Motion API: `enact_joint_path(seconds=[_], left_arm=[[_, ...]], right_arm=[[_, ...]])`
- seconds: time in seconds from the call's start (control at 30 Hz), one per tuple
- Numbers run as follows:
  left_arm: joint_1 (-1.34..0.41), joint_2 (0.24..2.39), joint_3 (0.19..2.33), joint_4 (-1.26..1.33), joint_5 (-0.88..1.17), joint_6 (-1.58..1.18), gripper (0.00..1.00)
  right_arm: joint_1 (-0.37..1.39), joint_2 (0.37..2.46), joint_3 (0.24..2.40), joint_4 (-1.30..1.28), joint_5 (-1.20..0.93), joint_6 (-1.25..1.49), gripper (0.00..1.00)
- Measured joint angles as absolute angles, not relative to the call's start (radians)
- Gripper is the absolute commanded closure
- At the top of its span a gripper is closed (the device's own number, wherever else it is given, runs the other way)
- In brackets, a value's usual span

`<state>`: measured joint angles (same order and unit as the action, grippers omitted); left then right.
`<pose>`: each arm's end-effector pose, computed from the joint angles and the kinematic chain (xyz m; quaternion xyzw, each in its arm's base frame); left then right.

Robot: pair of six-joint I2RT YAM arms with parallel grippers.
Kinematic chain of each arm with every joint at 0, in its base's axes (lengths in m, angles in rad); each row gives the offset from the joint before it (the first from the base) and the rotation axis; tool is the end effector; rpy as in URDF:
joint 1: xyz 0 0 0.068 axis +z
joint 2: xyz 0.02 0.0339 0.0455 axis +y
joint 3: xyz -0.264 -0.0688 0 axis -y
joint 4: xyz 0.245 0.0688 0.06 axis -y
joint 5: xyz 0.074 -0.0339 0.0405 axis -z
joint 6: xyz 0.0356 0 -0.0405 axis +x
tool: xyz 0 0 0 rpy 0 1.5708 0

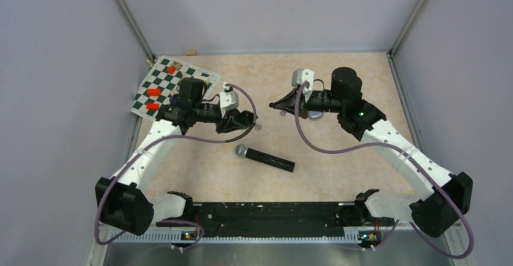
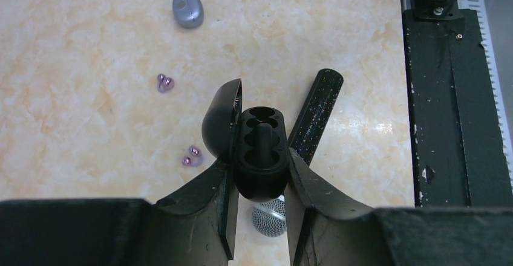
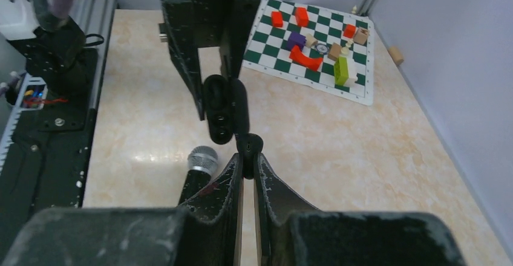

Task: Insert the wireless bluetooth earbuds into the charging case
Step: Pick up the earbud from the center of the board, then place the earbud in the charging case.

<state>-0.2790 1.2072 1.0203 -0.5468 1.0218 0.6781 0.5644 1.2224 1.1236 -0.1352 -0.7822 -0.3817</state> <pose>0.2288 -0.0971 0.3117 0.5434 0.6160 -0.3676 0.4361 0.2199 0.1689 0.3742 -0.5409 0.5382 0.3502 0.5433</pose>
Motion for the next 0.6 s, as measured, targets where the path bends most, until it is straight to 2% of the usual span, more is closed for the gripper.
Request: enact_joint_path(seconds=[0.23,0.6], left_arm=[[-0.329,1.261,1.081,-0.553,1.067,0.675,1.0],[-0.36,1.259,1.015,-0.36,1.189,0.453,1.0]], right_arm=[[0.561,1.105,1.013,-0.05,-0.845,-0.255,0.93],[0.555,1.11,0.973,0.012,-0.943,-0.181,0.96]])
